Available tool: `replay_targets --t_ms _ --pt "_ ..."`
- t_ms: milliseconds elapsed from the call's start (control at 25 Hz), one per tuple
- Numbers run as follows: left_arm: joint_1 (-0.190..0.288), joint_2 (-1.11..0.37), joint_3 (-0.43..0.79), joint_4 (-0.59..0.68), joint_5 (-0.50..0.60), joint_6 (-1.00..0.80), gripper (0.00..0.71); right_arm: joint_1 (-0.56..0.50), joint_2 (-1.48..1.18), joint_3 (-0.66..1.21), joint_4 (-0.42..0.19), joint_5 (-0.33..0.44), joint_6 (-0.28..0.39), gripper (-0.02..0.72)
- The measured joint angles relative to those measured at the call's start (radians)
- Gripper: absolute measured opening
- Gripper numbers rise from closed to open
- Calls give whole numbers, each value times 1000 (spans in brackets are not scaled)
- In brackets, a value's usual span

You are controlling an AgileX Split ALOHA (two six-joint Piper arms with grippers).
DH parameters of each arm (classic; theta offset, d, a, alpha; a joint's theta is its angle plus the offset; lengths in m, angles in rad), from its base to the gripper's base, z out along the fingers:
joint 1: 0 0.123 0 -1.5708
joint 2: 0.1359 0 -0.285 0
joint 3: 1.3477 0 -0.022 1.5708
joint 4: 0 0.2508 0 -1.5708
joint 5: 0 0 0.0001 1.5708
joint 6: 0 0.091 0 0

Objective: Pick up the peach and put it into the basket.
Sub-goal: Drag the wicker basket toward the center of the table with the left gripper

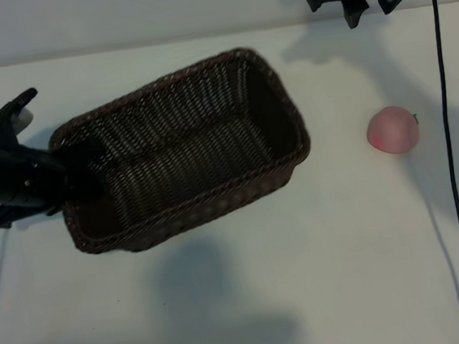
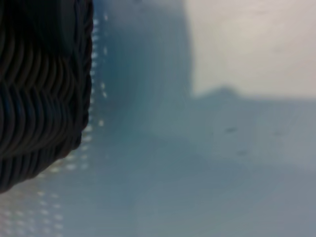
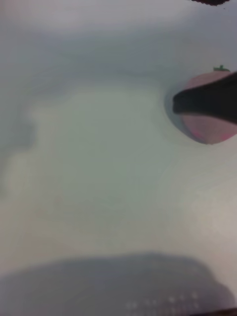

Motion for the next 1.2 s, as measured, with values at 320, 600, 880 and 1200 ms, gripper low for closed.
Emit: replay_targets --t_ms 320,600,880,1200 --pt "0 23 -164 4 134 61 93 0 0 0 0 0 0 460" --pt "-25 140 -442 327 314 -133 93 0 0 0 0 0 0 460" --pt "-125 312 -672 403 356 -204 93 0 0 0 0 0 0 459" --pt "-168 447 -739 407 340 -229 92 0 0 0 0 1 0 457"
